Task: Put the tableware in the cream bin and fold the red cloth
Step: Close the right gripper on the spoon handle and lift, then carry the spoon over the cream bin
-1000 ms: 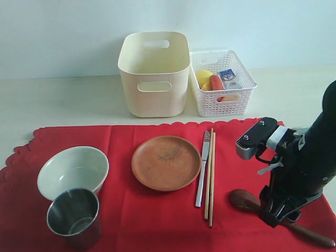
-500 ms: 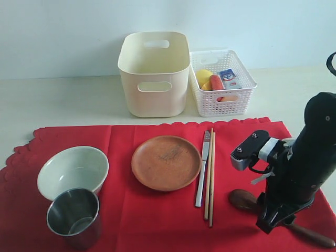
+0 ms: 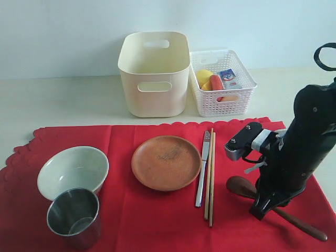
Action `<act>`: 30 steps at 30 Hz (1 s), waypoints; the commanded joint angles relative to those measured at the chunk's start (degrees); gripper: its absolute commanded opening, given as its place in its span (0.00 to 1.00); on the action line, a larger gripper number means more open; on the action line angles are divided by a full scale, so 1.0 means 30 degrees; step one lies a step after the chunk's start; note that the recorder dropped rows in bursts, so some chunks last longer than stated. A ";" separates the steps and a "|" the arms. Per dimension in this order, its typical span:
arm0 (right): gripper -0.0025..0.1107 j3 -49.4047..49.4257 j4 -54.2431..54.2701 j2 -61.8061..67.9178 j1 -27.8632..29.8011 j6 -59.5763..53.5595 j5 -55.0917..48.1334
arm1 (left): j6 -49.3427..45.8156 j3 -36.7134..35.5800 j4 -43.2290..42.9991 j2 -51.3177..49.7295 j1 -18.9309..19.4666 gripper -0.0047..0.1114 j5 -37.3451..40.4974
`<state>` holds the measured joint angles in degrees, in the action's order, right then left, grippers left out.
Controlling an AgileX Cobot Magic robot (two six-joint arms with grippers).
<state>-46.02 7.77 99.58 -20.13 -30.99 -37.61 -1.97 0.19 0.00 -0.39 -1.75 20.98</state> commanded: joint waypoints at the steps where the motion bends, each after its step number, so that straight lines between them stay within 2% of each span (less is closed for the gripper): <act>1: 0.02 -0.0511 -0.0126 -0.1034 -0.0087 0.0217 -0.0769 | 0.0004 -0.0063 0.0219 0.0129 0.0001 0.04 -0.0152; 8: 0.02 -0.0861 0.1091 -0.3648 -0.0087 0.0118 -0.0251 | 0.0004 -0.0063 0.0219 0.0129 0.0001 0.04 -0.0152; 15: 0.02 -0.1826 0.4950 -0.5617 -0.0087 -0.0255 0.1419 | 0.0004 -0.0063 0.0219 0.0129 0.0001 0.04 -0.0152; 22: 0.02 -0.4811 0.7809 -0.4966 -0.0087 -0.0785 0.1718 | 0.0004 -0.0063 0.0219 0.0129 0.0001 0.04 -0.0152; 30: 0.02 -0.8231 0.8762 -0.2794 -0.0087 -0.1300 0.2058 | 0.0004 -0.0063 0.0219 0.0129 0.0001 0.04 -0.0152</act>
<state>-67.58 33.43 89.00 -20.13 -34.08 -32.37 -1.97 0.19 0.00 -0.39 -1.75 20.98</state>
